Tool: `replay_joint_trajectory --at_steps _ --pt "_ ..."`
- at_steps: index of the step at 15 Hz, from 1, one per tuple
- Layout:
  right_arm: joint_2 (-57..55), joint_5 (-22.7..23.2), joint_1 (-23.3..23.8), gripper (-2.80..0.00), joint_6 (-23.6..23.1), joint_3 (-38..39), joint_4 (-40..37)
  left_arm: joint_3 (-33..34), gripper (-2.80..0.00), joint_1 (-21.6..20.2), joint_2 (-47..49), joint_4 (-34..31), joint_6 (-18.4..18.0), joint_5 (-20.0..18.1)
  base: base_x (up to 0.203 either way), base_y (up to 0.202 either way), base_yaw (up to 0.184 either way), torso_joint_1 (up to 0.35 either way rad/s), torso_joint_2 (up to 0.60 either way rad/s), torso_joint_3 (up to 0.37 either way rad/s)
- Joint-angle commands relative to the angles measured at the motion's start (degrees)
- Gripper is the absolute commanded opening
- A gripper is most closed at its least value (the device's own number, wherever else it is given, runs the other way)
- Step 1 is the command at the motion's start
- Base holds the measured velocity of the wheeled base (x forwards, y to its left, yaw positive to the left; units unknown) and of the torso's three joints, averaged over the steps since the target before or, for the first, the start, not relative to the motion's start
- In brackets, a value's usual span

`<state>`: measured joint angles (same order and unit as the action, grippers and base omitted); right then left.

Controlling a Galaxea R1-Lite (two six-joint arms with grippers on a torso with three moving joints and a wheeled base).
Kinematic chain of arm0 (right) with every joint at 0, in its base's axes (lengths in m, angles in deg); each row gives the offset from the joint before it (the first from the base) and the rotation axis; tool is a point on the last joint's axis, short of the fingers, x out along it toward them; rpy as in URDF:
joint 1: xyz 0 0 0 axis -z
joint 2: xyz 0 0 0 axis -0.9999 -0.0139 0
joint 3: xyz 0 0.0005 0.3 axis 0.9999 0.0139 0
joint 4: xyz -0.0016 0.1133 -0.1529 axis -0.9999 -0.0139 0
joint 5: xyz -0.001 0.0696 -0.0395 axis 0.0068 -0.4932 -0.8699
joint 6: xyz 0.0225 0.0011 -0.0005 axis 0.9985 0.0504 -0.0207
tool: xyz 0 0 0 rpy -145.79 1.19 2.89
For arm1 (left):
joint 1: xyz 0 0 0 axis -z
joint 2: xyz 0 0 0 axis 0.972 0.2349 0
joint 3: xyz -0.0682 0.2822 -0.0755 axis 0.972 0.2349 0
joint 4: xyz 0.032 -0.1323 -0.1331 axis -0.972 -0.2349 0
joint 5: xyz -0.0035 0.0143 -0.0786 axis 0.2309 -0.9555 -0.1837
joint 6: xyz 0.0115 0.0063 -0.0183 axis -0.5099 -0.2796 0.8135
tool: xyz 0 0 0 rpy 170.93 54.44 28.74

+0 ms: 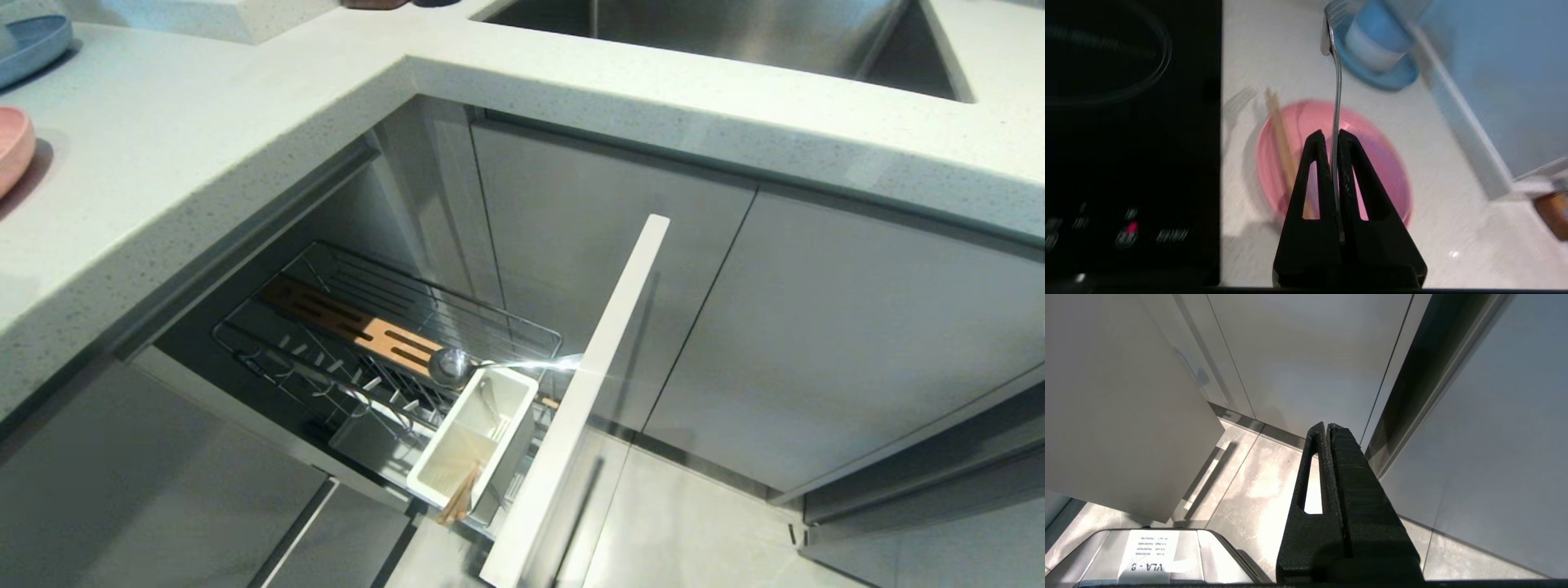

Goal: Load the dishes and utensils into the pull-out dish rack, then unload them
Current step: Take the fork out of the cupboard

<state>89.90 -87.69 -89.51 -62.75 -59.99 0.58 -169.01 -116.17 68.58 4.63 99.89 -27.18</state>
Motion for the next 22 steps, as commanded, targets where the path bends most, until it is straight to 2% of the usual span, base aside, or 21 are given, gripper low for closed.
replay_joint_trajectory --at_steps 1,3,6,9,12,13,18,22 --pt "0.0 0.0 0.0 -2.80 0.0 0.1 0.0 6.6 -2.80 -4.9 -4.6 0.1 1.0 -3.8 0.000 0.000 0.000 0.000 0.00 0.000" --pt "0.0 0.0 0.0 -2.80 0.0 0.1 0.1 10.3 -2.80 -6.4 -5.4 1.4 2.6 -4.9 0.000 0.000 0.000 0.000 0.00 0.000" --pt "0.0 0.0 0.0 -2.80 0.1 0.1 0.1 15.8 -2.80 -7.4 -5.3 9.0 4.9 -5.0 0.000 0.000 0.000 0.000 0.00 0.000" --pt "0.0 -0.1 0.0 -2.80 0.1 0.1 0.0 19.3 -2.80 -7.6 -3.7 12.2 6.5 -5.2 0.000 0.000 0.000 0.000 0.00 0.000" --pt "0.0 0.0 0.0 -2.80 0.0 0.1 0.0 26.4 -2.80 -7.3 -3.0 23.5 6.6 -5.4 0.000 0.000 0.000 0.000 0.00 0.000" --pt "0.0 0.0 0.0 -2.80 0.0 0.1 0.0 27.6 -2.80 -6.9 -2.4 25.3 6.7 -6.0 0.000 0.000 0.000 0.000 0.00 0.000" --pt "0.0 0.0 0.0 -2.80 0.0 0.1 0.1 28.0 -2.80 -5.5 -0.6 25.7 7.1 -8.5 0.000 0.000 0.000 0.000 0.00 0.000" --pt "0.0 0.0 0.0 -2.80 0.1 0.1 0.0 28.2 -2.80 -5.2 -0.4 25.8 8.2 -12.1 0.000 0.000 0.000 0.000 0.00 0.000"
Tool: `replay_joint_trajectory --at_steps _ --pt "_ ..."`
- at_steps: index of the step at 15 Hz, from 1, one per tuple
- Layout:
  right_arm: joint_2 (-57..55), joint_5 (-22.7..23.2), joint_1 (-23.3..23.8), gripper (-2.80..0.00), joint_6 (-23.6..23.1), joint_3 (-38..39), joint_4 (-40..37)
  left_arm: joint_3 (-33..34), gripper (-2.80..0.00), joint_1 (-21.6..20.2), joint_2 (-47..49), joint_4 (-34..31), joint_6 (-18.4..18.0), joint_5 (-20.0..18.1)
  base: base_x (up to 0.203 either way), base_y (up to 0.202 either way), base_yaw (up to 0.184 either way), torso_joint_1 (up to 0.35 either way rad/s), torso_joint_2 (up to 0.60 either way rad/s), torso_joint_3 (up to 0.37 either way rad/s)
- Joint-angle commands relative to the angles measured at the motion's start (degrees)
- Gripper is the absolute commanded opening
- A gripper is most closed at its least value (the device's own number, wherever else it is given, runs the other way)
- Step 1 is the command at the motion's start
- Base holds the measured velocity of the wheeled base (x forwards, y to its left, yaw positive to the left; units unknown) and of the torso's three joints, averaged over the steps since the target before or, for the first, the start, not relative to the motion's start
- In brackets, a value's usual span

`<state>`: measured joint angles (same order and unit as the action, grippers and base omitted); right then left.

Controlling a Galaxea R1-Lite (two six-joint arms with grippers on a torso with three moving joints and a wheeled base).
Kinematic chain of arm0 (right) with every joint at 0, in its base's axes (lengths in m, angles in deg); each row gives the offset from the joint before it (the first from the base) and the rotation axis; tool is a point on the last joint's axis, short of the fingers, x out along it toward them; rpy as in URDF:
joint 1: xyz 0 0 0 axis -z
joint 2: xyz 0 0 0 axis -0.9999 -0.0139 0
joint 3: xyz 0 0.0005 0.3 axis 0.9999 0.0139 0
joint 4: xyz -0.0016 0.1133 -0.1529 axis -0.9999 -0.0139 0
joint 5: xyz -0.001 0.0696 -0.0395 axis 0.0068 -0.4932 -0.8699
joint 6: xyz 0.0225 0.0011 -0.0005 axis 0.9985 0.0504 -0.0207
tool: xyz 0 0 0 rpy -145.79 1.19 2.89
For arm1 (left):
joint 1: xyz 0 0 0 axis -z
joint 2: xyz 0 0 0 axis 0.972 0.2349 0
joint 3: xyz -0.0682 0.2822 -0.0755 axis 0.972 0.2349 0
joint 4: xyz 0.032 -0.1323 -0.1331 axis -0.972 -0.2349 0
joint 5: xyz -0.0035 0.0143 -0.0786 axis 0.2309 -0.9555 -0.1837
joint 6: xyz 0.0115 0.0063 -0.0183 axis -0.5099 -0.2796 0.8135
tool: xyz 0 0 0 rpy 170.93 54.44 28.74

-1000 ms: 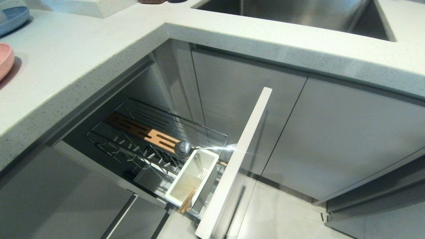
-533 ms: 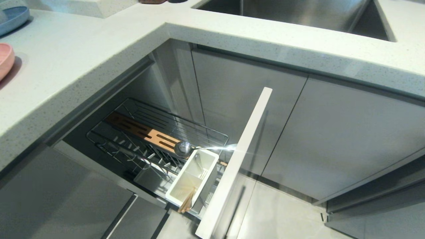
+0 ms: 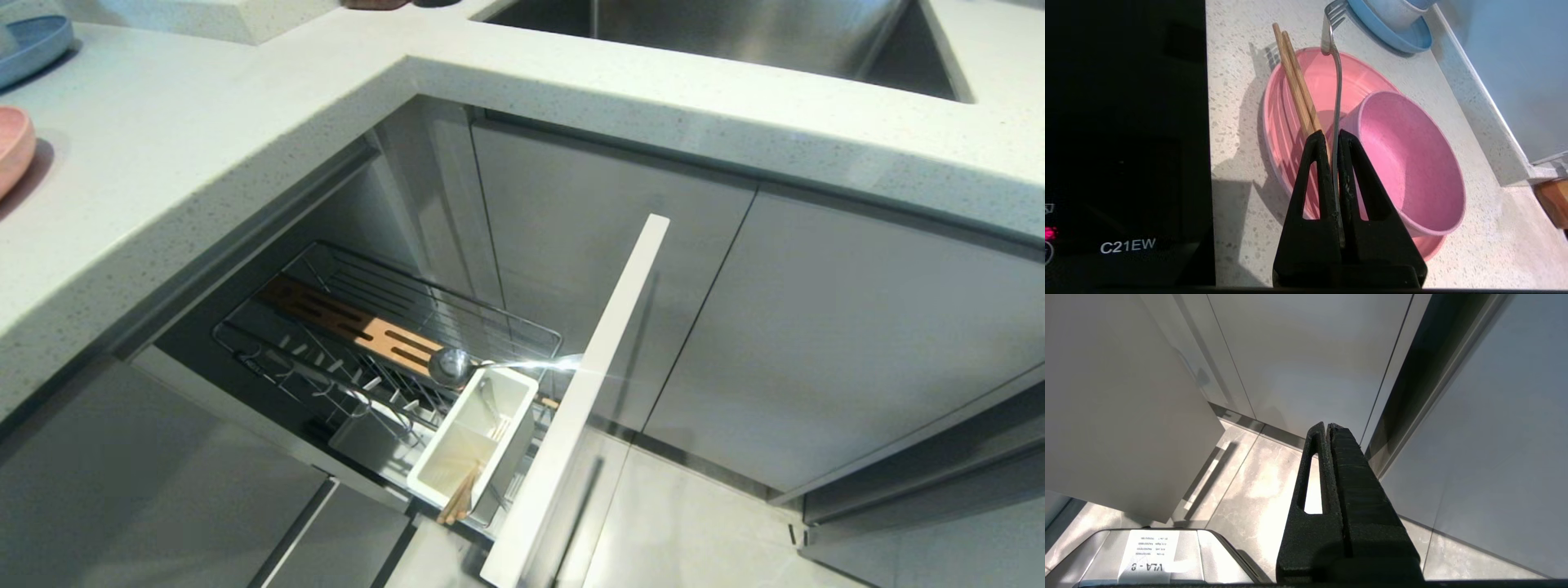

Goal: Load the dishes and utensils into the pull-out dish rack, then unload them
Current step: Take the fork out of the cupboard

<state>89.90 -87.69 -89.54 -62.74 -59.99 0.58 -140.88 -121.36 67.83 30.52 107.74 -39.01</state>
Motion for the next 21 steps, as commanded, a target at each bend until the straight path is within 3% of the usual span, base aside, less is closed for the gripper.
replay_joint_trajectory --at_steps 1,8,19,20,21 --pt "0.0 0.0 0.0 -2.80 0.0 0.1 0.0 0.1 -2.80 0.0 0.5 0.0 0.4 -0.4 0.000 0.000 0.000 0.000 0.00 0.000" --pt "0.0 0.0 0.0 -2.80 0.0 0.1 0.0 0.6 -2.80 0.1 0.7 0.0 0.7 -4.0 0.000 0.000 0.000 0.000 0.00 0.000" --pt "0.0 0.0 0.0 -2.80 0.0 0.1 0.0 1.1 -2.80 0.0 1.1 -0.2 0.7 -4.9 0.000 0.000 0.000 0.000 0.00 0.000" --pt "0.0 0.0 0.0 -2.80 0.1 0.1 0.1 1.1 0.00 0.1 1.1 -0.2 0.6 -4.9 0.000 0.000 0.000 0.000 0.00 0.000" --pt "0.0 0.0 0.0 -2.80 0.0 0.1 0.0 1.1 0.00 0.1 1.1 -0.2 0.6 -4.9 0.000 0.000 0.000 0.000 0.00 0.000"
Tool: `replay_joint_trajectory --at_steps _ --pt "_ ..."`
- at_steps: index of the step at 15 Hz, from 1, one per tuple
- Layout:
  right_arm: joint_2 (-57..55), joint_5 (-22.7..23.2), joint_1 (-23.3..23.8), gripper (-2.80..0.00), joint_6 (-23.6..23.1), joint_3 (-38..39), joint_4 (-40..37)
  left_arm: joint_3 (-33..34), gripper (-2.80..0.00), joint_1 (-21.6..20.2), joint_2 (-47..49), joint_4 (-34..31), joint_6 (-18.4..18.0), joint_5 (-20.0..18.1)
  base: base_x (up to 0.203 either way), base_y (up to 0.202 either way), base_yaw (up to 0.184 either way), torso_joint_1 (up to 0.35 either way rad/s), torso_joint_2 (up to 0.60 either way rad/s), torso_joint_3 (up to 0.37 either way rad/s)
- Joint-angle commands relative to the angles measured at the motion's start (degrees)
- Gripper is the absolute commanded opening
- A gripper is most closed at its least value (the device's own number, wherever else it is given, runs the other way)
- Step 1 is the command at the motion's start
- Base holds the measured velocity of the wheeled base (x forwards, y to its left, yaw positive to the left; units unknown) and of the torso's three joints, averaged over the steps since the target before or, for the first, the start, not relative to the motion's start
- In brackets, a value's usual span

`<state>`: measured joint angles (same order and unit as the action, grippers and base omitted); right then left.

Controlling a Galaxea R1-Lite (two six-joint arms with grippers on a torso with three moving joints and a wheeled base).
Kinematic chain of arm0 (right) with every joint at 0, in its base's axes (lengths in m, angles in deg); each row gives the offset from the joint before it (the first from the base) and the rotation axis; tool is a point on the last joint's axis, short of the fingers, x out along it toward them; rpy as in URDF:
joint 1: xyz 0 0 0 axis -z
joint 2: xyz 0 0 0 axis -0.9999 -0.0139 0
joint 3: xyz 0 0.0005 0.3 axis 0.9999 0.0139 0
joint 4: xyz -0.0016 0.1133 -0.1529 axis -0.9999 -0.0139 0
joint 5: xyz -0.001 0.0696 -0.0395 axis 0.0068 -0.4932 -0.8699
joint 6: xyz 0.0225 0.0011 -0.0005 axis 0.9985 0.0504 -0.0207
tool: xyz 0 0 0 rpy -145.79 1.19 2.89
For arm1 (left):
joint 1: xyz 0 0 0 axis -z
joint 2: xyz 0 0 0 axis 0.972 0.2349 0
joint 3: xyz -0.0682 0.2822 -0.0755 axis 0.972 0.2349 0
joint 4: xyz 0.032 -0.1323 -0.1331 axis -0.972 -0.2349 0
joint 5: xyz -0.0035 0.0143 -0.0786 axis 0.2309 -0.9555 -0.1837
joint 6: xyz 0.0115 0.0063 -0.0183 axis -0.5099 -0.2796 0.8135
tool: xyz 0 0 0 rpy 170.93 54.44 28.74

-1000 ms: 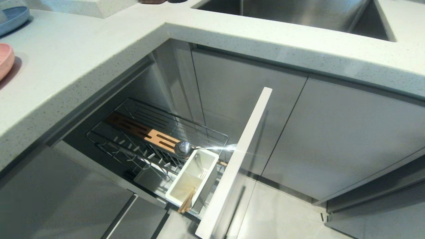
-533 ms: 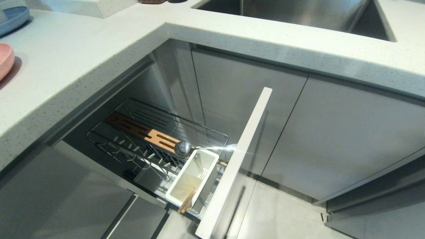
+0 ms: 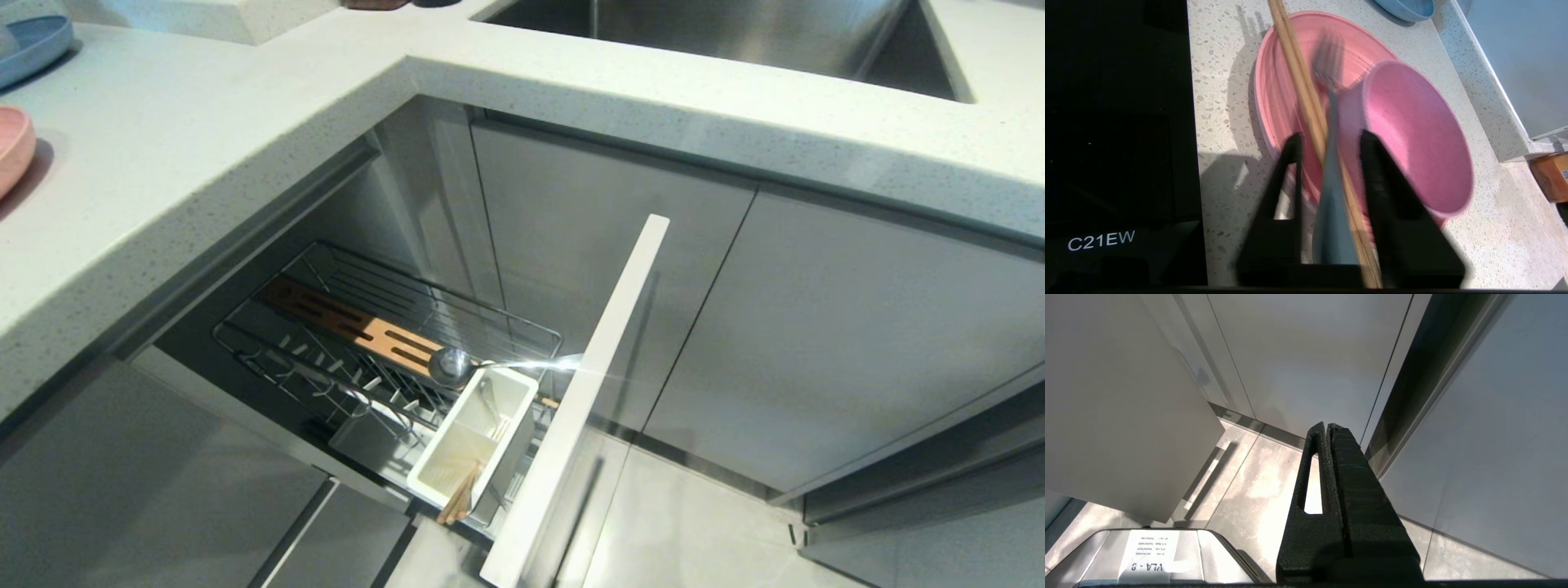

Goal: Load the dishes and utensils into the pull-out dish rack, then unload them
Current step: Take the fork out of the cupboard, then close the cupboard

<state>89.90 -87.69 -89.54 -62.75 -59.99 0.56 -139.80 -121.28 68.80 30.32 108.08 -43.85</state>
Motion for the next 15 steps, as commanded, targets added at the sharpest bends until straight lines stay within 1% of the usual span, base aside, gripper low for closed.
replay_joint_trajectory --at_steps 1,8,12,13,15 --pt "0.0 0.0 0.0 -2.80 0.1 0.1 0.0 0.0 0.00 0.0 0.0 0.0 0.3 -0.1 0.000 0.000 0.000 0.000 0.00 0.000" --pt "0.0 0.0 0.0 -2.80 0.0 0.1 0.0 -1.0 0.00 -0.1 -1.2 0.3 0.2 -0.1 0.000 0.000 0.000 0.000 0.00 0.000" --pt "0.0 0.0 0.0 -2.80 0.1 0.1 0.0 -3.2 0.00 0.0 -3.2 3.7 -0.3 0.3 0.000 0.000 0.000 0.000 0.00 0.000" --pt "0.0 0.0 0.0 -2.80 0.0 0.1 0.1 -4.9 -2.80 0.0 -3.4 3.9 -0.2 0.5 0.000 0.000 0.000 0.000 0.00 0.000" --pt "0.0 0.0 0.0 -2.80 0.1 0.1 0.1 -8.8 -2.80 1.2 -3.8 3.7 -0.3 2.1 0.000 0.000 0.000 0.000 0.00 0.000"
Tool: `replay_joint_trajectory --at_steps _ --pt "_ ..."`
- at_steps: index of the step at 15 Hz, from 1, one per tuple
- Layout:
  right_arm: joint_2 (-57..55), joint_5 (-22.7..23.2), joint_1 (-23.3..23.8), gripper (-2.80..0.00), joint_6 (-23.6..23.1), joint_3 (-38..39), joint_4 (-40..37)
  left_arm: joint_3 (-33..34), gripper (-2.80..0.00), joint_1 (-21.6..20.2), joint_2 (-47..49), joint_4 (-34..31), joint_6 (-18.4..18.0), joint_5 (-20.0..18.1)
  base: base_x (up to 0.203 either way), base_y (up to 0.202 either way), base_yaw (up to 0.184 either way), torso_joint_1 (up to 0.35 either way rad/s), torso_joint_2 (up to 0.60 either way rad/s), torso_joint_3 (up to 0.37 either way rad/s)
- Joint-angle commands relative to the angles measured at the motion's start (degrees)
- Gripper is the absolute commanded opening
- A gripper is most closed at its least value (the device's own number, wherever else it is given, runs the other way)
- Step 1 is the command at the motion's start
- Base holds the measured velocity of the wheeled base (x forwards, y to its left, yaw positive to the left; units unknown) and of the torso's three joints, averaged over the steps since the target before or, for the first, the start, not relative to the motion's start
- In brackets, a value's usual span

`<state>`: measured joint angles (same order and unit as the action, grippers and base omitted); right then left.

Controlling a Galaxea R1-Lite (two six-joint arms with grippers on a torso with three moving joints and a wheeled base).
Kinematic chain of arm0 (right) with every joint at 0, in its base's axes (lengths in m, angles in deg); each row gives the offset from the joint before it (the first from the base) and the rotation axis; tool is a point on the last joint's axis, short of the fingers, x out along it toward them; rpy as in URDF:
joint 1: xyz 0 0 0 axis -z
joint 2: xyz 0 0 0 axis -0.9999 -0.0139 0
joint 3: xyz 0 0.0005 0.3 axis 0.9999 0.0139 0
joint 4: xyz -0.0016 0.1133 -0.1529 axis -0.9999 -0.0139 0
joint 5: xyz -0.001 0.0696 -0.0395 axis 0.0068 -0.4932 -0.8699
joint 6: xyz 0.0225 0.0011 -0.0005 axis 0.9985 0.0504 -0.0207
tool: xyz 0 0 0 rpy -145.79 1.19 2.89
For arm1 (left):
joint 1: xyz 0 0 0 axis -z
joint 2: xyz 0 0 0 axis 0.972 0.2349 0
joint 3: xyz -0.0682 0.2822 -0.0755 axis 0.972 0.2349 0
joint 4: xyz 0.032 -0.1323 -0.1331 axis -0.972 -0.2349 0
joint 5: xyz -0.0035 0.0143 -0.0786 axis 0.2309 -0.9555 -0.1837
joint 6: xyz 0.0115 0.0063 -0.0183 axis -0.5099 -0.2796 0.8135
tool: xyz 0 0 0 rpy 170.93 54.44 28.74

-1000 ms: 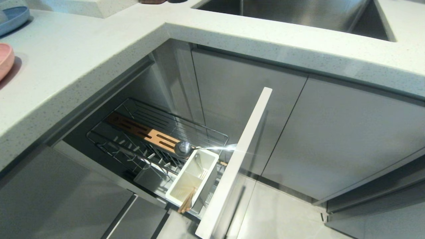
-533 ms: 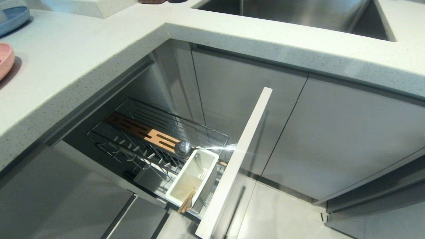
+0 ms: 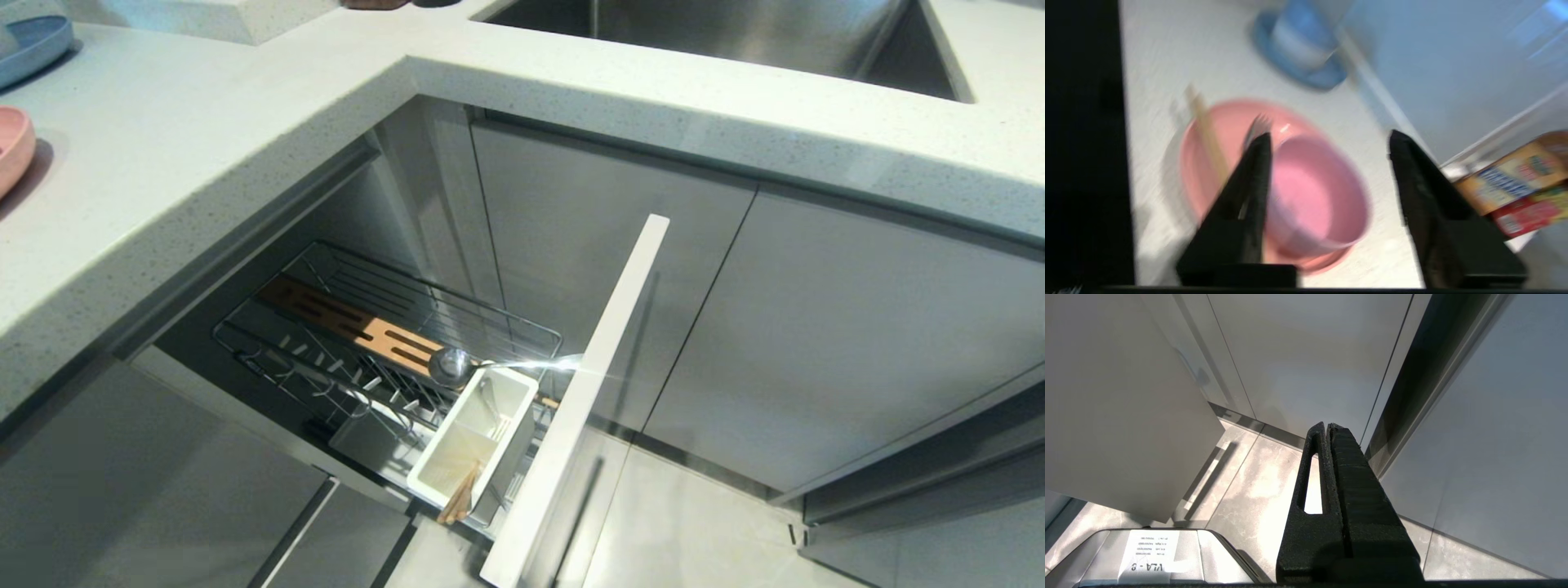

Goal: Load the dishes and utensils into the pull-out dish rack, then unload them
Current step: Close the cupboard

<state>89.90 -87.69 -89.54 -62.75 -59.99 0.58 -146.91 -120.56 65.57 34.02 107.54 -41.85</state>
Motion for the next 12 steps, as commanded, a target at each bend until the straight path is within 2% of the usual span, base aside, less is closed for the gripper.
replay_joint_trajectory --at_steps 1,4,6,9,12 --pt "0.0 0.0 0.0 -2.80 0.0 0.1 0.0 -4.2 -2.80 1.5 -0.7 0.1 0.0 0.9 0.000 0.000 0.000 0.000 0.00 0.000" --pt "0.0 0.0 0.0 -2.80 0.0 0.1 0.0 -12.7 -2.80 7.4 -0.2 -0.5 -0.8 2.9 0.000 0.000 0.000 0.000 0.00 0.000" --pt "0.0 -0.1 0.0 -2.80 0.0 0.1 0.0 -20.2 -2.80 16.3 1.3 -2.8 -1.6 6.4 0.000 0.000 0.000 0.000 0.00 0.000" --pt "0.0 0.0 0.0 -2.80 0.0 0.1 0.0 -32.4 -2.80 32.6 5.6 -11.6 -2.8 14.2 0.000 0.000 0.000 0.000 0.00 0.000" --pt "0.0 0.0 0.0 -2.80 0.0 0.1 0.0 -36.0 -2.80 46.5 10.9 -17.1 -1.2 18.2 0.000 0.000 0.000 0.000 0.00 0.000"
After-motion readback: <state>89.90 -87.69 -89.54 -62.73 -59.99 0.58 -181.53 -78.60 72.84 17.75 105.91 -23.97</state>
